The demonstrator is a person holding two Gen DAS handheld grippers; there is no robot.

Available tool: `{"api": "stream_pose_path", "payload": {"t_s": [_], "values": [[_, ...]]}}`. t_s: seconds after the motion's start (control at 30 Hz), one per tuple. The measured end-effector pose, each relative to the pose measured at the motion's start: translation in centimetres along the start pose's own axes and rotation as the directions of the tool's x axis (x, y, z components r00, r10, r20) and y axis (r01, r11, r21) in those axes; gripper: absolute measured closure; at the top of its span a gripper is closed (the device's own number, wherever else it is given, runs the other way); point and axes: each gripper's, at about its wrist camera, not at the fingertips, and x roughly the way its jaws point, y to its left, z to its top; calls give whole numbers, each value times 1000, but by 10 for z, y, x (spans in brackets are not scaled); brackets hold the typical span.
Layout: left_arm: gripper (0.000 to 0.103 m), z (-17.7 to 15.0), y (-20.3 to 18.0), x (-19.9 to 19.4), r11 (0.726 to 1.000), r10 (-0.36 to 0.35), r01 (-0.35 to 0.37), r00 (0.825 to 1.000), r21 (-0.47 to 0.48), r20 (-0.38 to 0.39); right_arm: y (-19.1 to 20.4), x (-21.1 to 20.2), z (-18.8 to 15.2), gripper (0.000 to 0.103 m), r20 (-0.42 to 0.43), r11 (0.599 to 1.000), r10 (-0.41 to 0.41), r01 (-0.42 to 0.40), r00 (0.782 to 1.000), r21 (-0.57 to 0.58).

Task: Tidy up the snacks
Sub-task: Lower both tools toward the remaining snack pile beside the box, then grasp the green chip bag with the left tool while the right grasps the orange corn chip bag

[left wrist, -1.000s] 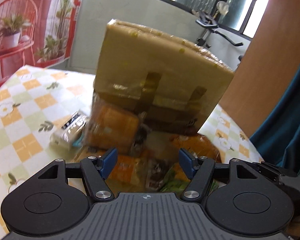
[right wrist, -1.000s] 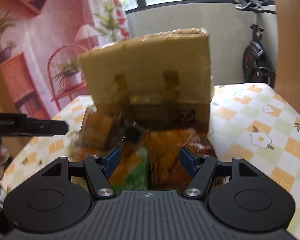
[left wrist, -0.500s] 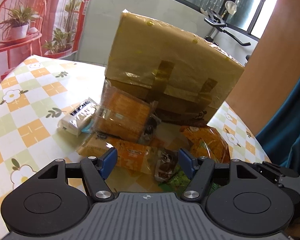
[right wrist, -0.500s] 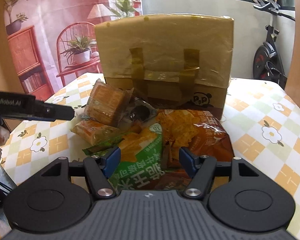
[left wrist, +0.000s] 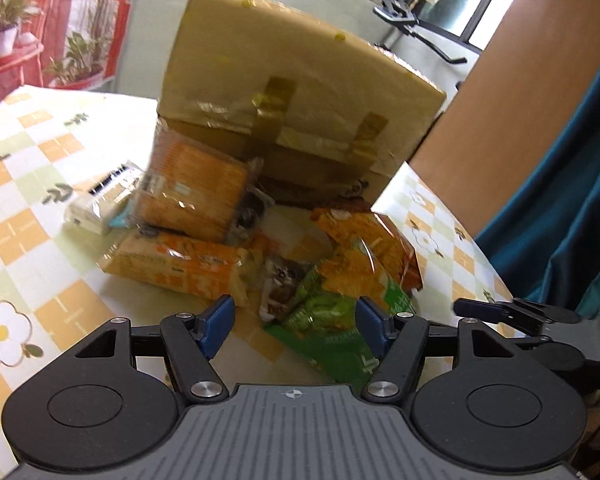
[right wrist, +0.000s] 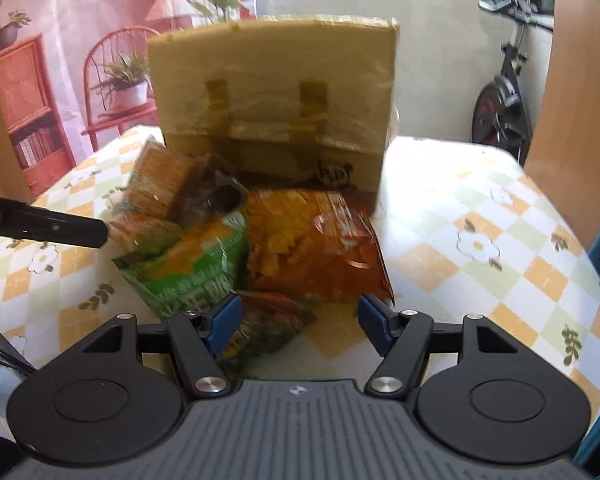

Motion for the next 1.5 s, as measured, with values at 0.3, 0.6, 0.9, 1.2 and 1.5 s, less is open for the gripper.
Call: {"api": "stream_pose_path", "payload": {"t_s": [0.3, 0.6, 0.9, 1.2, 1.5], "values": [[35, -6, 3, 11, 1000, -13, 12, 999, -25, -49, 22, 26, -3, 36, -89, 994, 68, -75, 994, -81], [32, -7, 9, 23, 996, 31, -38, 995, -79, -92, 58, 46, 7, 40, -111, 970, 180, -195, 977, -144], [29, -9, 11, 49, 989, -20, 1, 992, -150, -124, 59, 55, 0, 40, -114, 961, 239, -251, 964, -113], [27, -8, 11, 61, 983, -55, 38, 994, -177, -92, 50, 56, -5, 40, -117, 967, 229, -240, 966, -85], [27, -8, 11, 54, 989, -46, 37, 997, -142, -58, 16, 44, -8, 40, -77, 992, 124, -124, 989, 1]]}}
